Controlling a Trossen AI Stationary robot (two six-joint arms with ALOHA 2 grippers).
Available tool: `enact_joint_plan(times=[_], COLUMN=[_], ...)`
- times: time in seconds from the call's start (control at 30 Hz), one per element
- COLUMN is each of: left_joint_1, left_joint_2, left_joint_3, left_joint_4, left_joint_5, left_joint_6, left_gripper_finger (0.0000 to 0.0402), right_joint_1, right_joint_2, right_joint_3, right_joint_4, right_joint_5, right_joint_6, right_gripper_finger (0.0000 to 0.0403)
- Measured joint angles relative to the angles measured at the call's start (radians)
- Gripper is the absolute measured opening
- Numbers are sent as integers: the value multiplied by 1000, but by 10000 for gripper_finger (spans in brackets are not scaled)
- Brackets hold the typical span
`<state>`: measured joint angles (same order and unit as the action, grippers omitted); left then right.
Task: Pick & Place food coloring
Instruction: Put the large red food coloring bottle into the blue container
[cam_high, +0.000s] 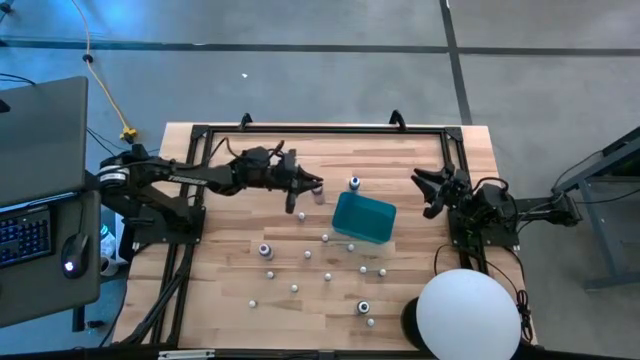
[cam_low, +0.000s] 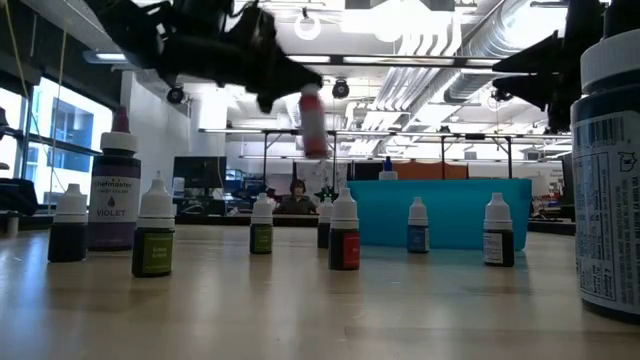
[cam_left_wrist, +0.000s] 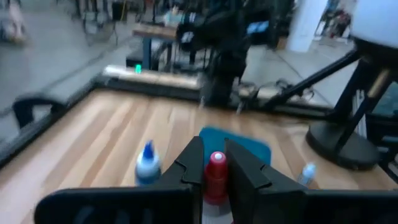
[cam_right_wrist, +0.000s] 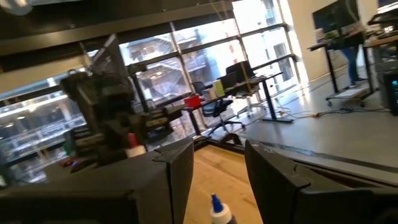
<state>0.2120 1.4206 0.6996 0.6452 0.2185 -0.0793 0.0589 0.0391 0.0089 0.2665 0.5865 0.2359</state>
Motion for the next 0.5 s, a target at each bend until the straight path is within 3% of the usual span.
enact_joint_plan(times=[0.3, 0.5], left_joint_1=[-117, -114], left_joint_2=[221, 372], left_joint_3=[127, 234], left_joint_4=[123, 135], left_joint_5=[-180, -199], left_joint_6=[75, 75], left_gripper_finger=[29, 35], right_joint_1=[0, 0], right_joint_2=[0, 0], right_joint_3=[0, 0], right_joint_4=[0, 0], right_joint_5=[11, 10], right_joint_6=[19, 19], right_gripper_finger=[138, 138])
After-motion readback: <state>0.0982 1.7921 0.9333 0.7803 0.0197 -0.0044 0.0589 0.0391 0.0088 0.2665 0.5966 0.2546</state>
